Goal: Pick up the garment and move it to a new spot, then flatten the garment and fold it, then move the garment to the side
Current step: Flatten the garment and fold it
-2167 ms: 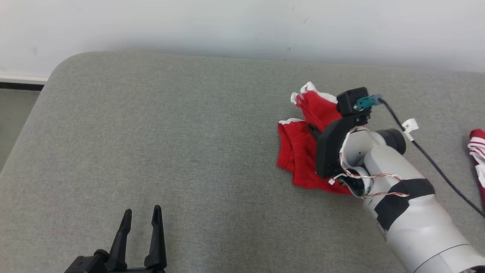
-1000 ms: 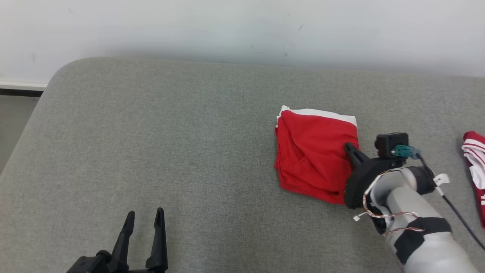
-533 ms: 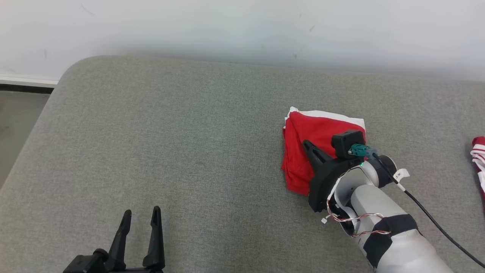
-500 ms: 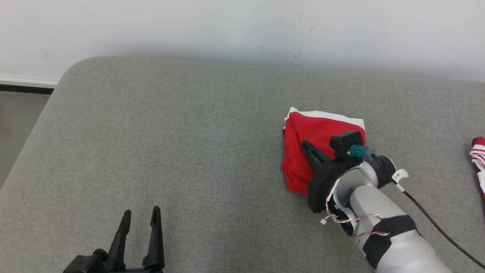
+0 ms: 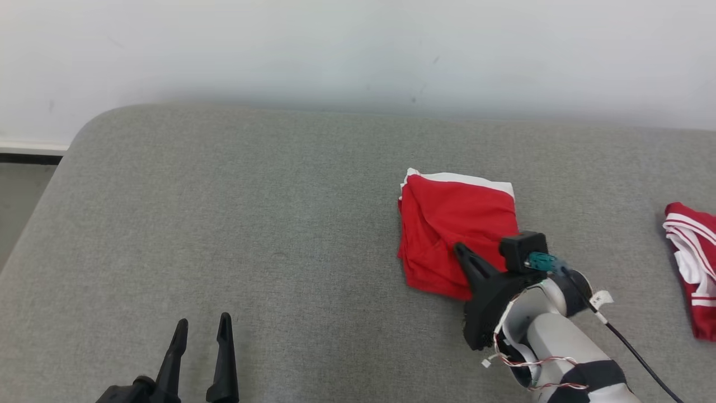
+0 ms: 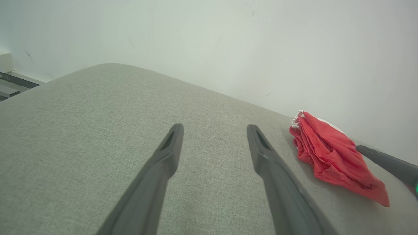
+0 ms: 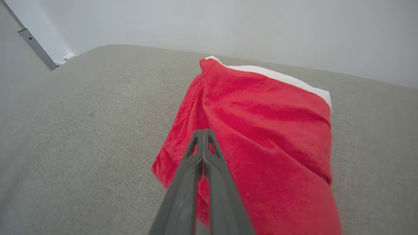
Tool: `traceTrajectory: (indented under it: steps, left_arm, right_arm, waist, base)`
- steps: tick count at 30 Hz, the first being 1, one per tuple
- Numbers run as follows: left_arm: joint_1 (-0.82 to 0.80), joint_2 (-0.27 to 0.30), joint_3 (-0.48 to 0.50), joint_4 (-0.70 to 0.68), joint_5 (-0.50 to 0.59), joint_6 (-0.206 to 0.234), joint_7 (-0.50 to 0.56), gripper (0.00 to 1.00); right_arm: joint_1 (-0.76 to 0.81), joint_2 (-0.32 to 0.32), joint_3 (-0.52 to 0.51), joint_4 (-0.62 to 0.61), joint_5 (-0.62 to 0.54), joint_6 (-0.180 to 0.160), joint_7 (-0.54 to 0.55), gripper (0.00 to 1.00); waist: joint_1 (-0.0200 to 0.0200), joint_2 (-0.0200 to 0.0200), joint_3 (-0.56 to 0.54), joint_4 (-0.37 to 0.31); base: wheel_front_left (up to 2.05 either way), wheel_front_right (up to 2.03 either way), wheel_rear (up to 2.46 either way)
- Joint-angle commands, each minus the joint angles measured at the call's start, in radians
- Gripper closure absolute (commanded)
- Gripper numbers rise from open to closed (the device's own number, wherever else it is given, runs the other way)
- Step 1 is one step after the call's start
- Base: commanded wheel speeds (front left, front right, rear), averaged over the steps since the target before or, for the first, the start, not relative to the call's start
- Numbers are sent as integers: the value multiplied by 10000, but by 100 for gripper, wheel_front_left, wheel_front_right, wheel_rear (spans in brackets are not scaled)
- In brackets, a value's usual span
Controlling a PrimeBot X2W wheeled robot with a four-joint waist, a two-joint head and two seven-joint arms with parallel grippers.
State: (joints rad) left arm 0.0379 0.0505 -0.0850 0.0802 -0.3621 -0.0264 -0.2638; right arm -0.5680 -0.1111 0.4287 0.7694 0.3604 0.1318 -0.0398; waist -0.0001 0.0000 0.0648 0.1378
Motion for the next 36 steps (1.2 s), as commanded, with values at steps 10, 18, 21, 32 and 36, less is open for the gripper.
traceTrajectory:
  steps: [10, 18, 21, 32, 36]
  left_arm:
    - [-122, 2, -149, 6, 59, 1, 2, 0]
    - [-140, 0, -206, 6, 51, 44, 2, 0]
    - [-123, 2, -225, -5, 60, 34, 2, 0]
    - [-25, 0, -161, 21, 115, -69, 2, 0]
    - [-5, 2, -151, 52, 126, -102, 2, 0]
  right_arm:
    - [101, 324, -494, 190, -620, -28, 412, 0]
    - [-209, 536, -227, 113, -563, -28, 565, 0]
    - [-251, 569, -353, 320, -319, -28, 740, 0]
    - [-642, 610, -831, 1385, -364, -28, 552, 5]
    - [-728, 615, -777, 1611, -221, -28, 565, 10]
  waist:
    - [1, 0, 175, 6]
    - [1, 0, 233, 199]
    - [1, 0, 248, 259]
    - [1, 0, 265, 337]
    - [1, 0, 266, 344]
  base:
    - [0, 0, 0]
    - [0, 0, 0]
    - [0, 0, 0]
    - [0, 0, 0]
    - [0, 0, 0]
